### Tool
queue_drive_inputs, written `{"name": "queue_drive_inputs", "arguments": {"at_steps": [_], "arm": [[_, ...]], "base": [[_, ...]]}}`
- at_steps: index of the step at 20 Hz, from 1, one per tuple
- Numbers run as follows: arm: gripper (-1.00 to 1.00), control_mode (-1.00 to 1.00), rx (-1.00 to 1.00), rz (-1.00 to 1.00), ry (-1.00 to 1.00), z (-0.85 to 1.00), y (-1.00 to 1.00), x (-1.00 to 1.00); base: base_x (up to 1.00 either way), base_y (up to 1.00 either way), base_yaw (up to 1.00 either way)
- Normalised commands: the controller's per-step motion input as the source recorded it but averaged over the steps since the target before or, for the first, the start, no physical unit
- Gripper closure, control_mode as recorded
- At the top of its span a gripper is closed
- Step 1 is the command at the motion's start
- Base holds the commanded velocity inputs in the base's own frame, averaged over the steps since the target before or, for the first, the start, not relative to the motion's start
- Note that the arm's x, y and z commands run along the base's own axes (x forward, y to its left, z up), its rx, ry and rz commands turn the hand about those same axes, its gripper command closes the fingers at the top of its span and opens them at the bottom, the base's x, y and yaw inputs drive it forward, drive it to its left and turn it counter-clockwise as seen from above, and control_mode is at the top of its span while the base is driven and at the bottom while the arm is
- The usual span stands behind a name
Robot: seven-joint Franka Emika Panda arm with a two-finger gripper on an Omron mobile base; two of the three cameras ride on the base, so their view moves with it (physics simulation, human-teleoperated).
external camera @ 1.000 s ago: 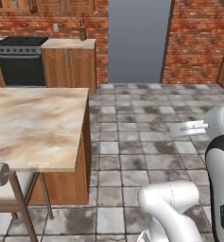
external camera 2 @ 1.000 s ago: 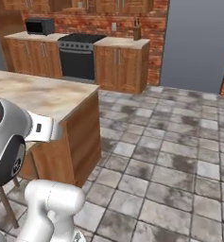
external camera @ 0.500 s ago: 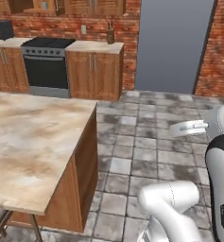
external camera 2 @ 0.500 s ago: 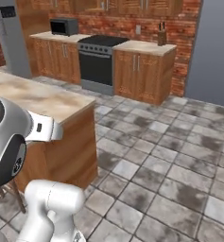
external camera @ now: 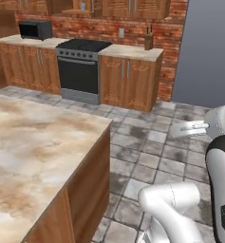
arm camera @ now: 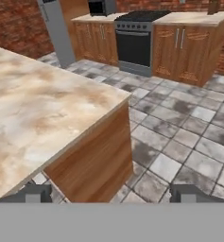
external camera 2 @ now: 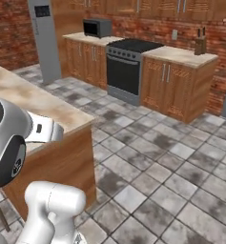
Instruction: There is a bowl on the dining counter. Grab a lemon wedge from the fridge and place it in the bowl. Then get the liquor bottle and glass cup from the cabinet and place them next to the bowl.
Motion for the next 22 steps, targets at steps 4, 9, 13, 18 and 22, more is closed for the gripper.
{"name": "queue_drive_inputs", "arguments": {"at_steps": [4, 9, 13, 18, 22], "arm": [[-1.0, 1.0, 0.0, 0.0, 0.0, 0.0, 0.0, 0.0], [-1.0, 1.0, 0.0, 0.0, 0.0, 0.0, 0.0, 0.0], [-1.0, 1.0, 0.0, 0.0, 0.0, 0.0, 0.0, 0.0], [-1.0, 1.0, 0.0, 0.0, 0.0, 0.0, 0.0, 0.0], [-1.0, 1.0, 0.0, 0.0, 0.0, 0.0, 0.0, 0.0]], "base": [[0.89, -0.73, 0.38], [0.66, -0.96, 0.26], [0.61, -1.0, 0.23], [0.64, -0.89, 0.31], [0.66, -0.81, 0.35]]}}
